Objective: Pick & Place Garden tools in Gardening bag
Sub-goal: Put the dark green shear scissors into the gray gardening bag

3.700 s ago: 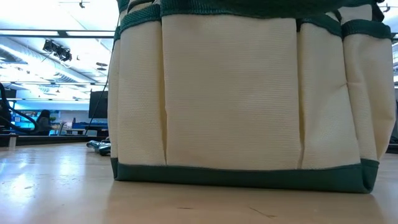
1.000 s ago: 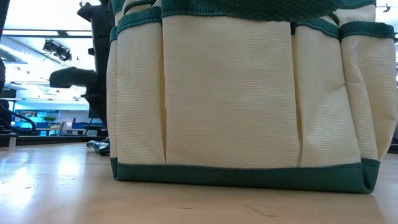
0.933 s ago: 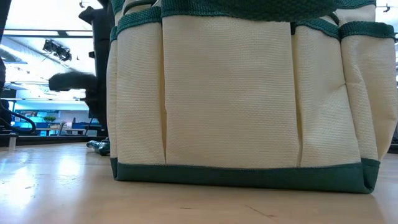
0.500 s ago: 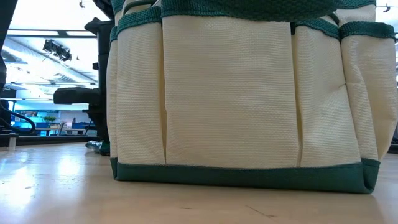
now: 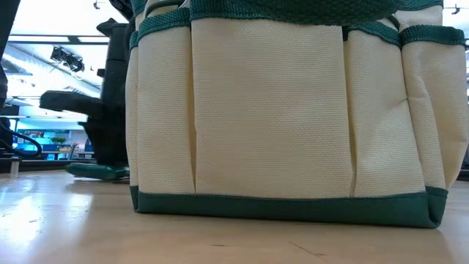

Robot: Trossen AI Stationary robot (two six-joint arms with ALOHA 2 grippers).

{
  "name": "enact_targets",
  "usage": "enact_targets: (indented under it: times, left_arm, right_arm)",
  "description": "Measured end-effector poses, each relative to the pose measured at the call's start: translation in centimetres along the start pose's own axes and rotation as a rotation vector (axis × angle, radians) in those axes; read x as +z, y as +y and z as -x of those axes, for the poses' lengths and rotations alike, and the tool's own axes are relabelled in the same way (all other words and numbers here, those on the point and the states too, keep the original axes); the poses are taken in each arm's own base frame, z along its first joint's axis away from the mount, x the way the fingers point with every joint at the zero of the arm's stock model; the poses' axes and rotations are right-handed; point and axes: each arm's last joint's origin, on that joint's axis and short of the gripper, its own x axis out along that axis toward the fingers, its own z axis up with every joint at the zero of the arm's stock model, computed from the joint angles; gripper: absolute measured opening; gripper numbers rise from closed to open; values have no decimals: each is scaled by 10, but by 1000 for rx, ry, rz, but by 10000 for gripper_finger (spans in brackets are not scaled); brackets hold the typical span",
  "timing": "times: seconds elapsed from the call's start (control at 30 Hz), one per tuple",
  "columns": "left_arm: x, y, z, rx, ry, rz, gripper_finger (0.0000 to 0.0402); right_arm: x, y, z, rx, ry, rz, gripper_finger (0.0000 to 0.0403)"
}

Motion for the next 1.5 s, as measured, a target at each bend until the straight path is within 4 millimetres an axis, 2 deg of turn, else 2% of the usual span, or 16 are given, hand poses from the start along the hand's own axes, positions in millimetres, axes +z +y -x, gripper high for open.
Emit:
enact_targets:
  times: [0.27, 0.53, 0.87, 1.07, 1.17, 1.5]
  left_arm:
    - [-6, -13, 18, 29, -24, 34, 55]
    - [-23, -20, 49, 104, -78, 109, 55]
    - [-49, -30, 98, 204, -299, 227, 55]
    - [-61, -31, 124, 324, -488, 372, 55]
    - [-60, -30, 135, 364, -622, 446, 55]
    - [-36, -25, 166, 448, -1030, 587, 55]
  right_arm:
    - [-1, 0, 0, -2, 6, 7, 151]
    - [-1, 0, 0, -5, 11, 12, 151]
    - [-2, -1, 0, -7, 17, 16, 151]
    - [-1, -1, 0, -6, 10, 9, 151]
    - [-1, -2, -2, -12, 5, -19, 151]
    - [-1, -16, -14, -89, 13, -118, 151]
